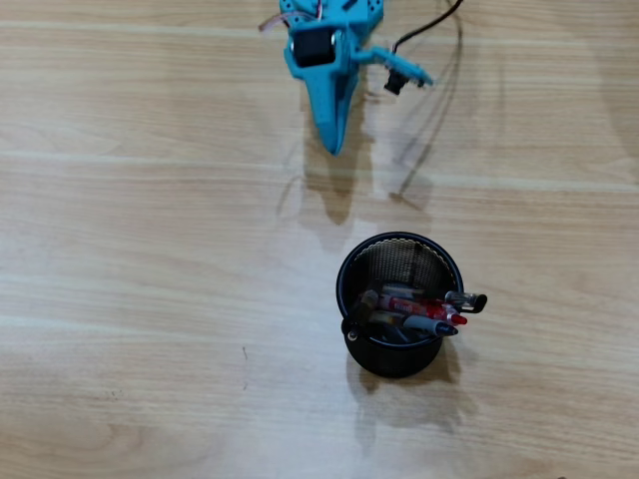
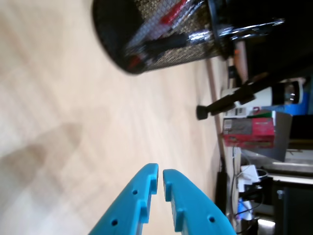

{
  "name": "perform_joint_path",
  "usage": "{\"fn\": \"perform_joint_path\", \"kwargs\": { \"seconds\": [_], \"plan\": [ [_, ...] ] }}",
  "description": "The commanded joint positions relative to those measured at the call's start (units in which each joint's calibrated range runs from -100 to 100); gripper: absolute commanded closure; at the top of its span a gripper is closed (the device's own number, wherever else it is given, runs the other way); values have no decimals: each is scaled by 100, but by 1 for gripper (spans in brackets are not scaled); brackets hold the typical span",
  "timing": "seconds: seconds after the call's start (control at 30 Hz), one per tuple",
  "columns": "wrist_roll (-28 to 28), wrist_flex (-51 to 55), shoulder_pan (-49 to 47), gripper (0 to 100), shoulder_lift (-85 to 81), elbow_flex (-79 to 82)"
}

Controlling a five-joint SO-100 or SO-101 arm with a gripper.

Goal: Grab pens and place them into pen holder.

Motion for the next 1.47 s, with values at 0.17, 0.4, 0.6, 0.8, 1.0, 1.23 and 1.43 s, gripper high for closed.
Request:
{"fn": "perform_joint_path", "kwargs": {
  "seconds": [0.17, 0.4, 0.6, 0.8, 1.0, 1.23, 1.43],
  "plan": [
    [619, 3708, 384, 97, -2218, 168],
    [1027, 4856, 503, 97, -2829, 59],
    [996, 4847, 512, 98, -2838, 59],
    [1011, 4783, 466, 97, -2838, 86],
    [1011, 4783, 466, 97, -2838, 86],
    [1011, 4783, 466, 97, -2838, 86],
    [1011, 4783, 466, 97, -2838, 86]
  ]
}}
